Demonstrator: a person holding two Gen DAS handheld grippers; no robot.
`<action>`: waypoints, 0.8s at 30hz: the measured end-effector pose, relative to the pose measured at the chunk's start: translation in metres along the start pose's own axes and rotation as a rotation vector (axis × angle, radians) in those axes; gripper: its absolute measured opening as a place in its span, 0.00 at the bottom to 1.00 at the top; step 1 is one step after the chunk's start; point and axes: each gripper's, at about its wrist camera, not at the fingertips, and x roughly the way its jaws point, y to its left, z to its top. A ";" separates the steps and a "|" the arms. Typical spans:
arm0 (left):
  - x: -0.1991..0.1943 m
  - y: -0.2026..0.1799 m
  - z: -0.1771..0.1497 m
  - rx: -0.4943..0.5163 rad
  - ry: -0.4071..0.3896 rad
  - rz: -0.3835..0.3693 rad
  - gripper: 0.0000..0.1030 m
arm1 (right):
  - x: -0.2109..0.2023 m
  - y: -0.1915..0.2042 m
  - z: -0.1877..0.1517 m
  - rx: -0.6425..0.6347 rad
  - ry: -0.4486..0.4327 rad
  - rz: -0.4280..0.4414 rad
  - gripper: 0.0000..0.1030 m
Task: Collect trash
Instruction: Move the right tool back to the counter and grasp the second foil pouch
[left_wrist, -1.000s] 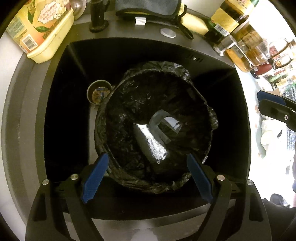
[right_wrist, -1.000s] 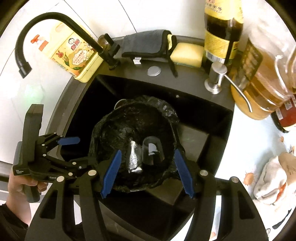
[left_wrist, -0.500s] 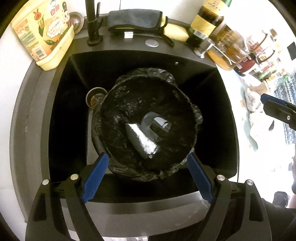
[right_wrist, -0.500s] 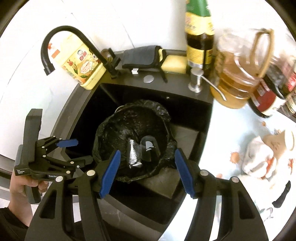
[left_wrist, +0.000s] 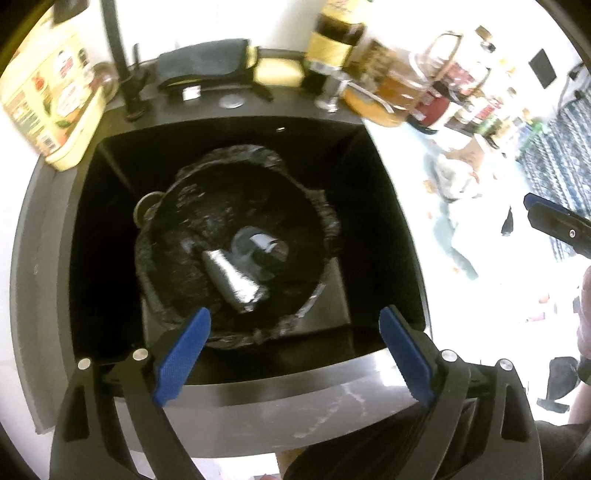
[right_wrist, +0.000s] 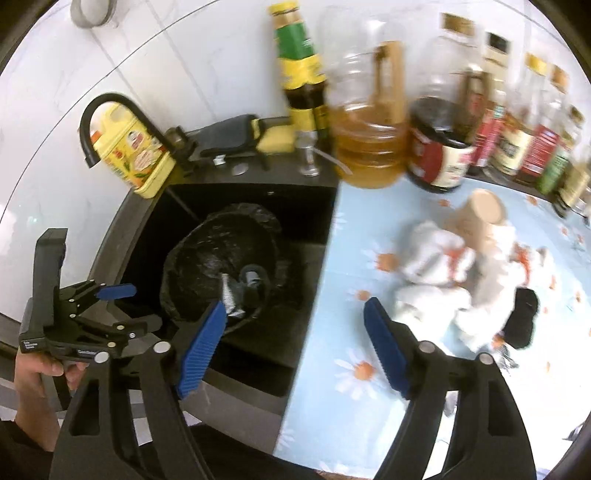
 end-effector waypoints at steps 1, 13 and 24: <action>-0.001 -0.004 0.000 0.007 -0.002 -0.003 0.88 | -0.006 -0.006 -0.004 0.010 -0.006 -0.013 0.77; -0.004 -0.073 0.000 0.056 -0.049 -0.001 0.93 | -0.044 -0.095 -0.040 0.117 -0.036 -0.059 0.80; 0.013 -0.153 0.014 0.161 -0.017 0.031 0.94 | -0.057 -0.183 -0.081 0.272 -0.029 -0.030 0.80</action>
